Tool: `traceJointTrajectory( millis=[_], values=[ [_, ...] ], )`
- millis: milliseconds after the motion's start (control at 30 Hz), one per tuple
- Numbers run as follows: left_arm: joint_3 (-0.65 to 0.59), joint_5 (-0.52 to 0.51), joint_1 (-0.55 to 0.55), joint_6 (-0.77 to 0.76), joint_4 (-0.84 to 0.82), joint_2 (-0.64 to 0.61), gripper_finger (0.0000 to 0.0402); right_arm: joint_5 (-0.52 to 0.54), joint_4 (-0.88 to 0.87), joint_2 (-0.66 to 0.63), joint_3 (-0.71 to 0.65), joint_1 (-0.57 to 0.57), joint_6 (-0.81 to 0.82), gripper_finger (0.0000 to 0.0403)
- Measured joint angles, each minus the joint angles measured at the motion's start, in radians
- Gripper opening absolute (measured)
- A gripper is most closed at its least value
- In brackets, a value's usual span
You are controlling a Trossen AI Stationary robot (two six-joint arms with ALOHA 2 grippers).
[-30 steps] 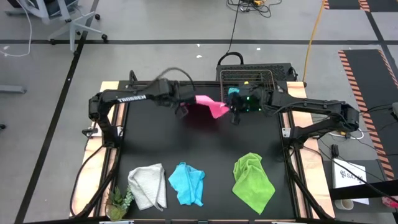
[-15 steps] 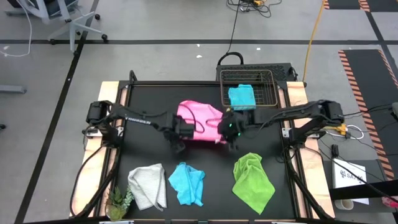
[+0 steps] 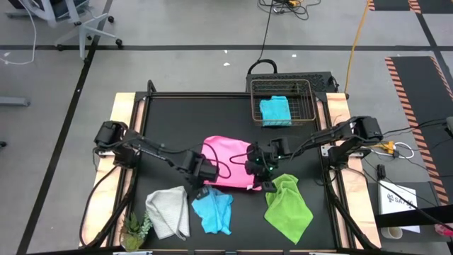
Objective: Fold microfiber towels
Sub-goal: Fold the pink towel
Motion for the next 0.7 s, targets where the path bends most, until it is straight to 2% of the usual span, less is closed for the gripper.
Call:
traceJointTrajectory(
  millis=[133, 267, 533, 700],
  values=[
    [0.0, -0.039, -0.01, -0.006, 0.026, 0.0, 0.0001, 0.007, 0.049, 0.001, -0.029, -0.001, 0.025, 0.0],
    [0.0, -0.133, 0.01, -0.028, 0.024, 0.0, 0.0001, 0.107, 0.047, -0.009, -0.058, -0.001, 0.085, 0.0],
    [0.0, -0.329, 0.137, 0.019, -0.017, 0.0, 0.0001, 0.265, 0.035, -0.054, -0.071, -0.004, 0.131, 0.0],
    [0.0, -0.382, 0.227, 0.118, 0.029, 0.0, 0.0001, 0.382, -0.015, -0.066, -0.07, -0.034, 0.114, 0.0]
  ],
)
